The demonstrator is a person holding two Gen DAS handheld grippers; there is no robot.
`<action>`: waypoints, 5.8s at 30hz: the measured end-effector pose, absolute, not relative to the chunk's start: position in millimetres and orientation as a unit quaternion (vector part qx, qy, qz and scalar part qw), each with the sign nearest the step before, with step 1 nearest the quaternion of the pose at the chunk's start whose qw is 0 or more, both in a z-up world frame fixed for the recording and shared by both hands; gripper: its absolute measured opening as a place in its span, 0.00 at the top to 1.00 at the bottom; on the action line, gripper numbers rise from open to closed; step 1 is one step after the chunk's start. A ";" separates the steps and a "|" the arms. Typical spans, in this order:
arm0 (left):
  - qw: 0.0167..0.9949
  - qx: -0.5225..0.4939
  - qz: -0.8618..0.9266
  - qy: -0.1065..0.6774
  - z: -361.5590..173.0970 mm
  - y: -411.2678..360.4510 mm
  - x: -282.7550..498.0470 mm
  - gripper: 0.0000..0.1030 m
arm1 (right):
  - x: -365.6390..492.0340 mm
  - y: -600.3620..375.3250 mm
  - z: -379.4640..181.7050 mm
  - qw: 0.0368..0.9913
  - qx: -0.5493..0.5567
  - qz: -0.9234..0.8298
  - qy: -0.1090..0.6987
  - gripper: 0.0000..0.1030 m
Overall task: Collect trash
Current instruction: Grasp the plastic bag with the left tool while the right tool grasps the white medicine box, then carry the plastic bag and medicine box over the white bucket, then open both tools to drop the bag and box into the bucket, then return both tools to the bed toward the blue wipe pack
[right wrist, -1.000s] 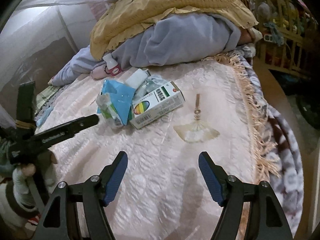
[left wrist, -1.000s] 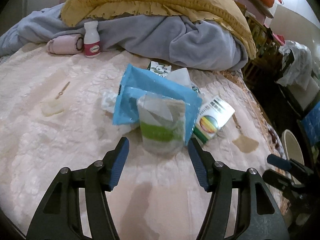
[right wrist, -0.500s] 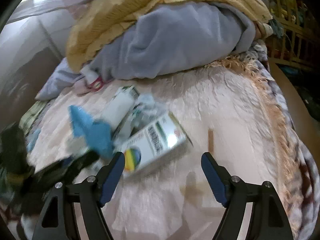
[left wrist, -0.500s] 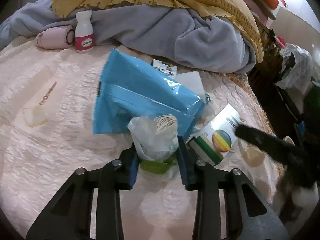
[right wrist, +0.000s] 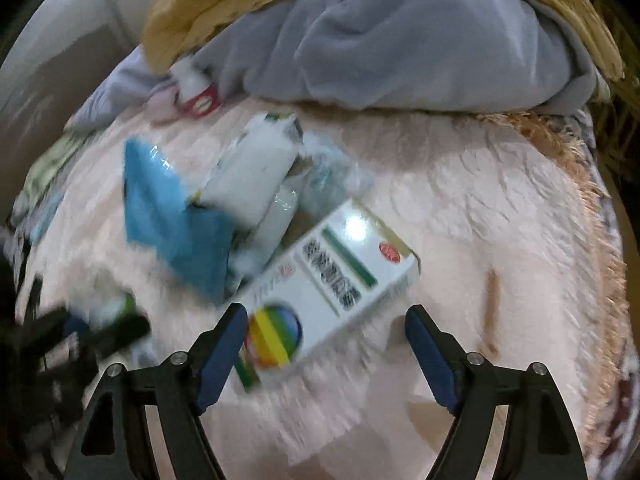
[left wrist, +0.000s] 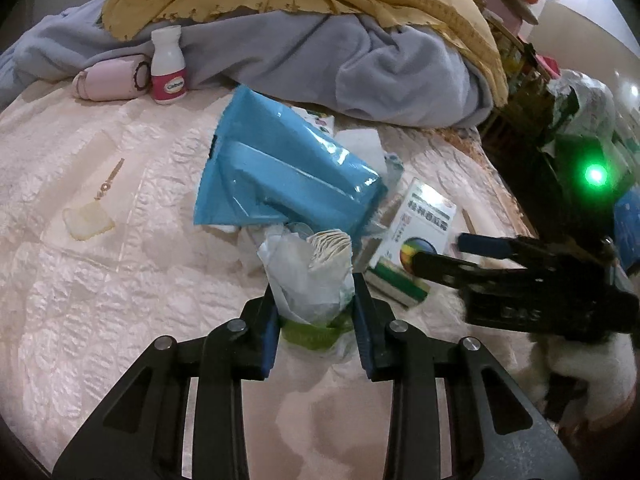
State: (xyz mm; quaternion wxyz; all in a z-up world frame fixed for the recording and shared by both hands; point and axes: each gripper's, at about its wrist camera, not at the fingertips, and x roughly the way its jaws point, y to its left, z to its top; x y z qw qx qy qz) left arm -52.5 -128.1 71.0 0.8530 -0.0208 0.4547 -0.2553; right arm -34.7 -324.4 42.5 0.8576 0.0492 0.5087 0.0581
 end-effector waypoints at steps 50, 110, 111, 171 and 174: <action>0.843 -0.015 -0.289 0.454 94.2 -147.6 -113.8 0.71 | -150.7 -344.4 74.1 0.887 0.031 0.060 0.457 0.48; 0.740 0.091 -0.499 0.443 140.8 -445.3 -224.3 0.71 | -362.4 -594.5 99.1 0.891 0.138 -0.204 0.382 0.52; 0.738 0.093 -0.499 0.444 139.0 -451.8 -224.6 0.71 | -363.4 -597.1 97.8 0.890 0.140 -0.207 0.382 0.52; 0.862 0.032 -0.273 0.426 115.0 -210.5 -112.9 0.42 | -255.1 -424.6 84.3 0.917 0.096 -0.014 0.387 0.29; 0.866 0.017 -0.250 0.432 111.6 -186.6 -97.6 0.42 | -241.7 -408.3 81.0 0.915 0.085 0.004 0.395 0.29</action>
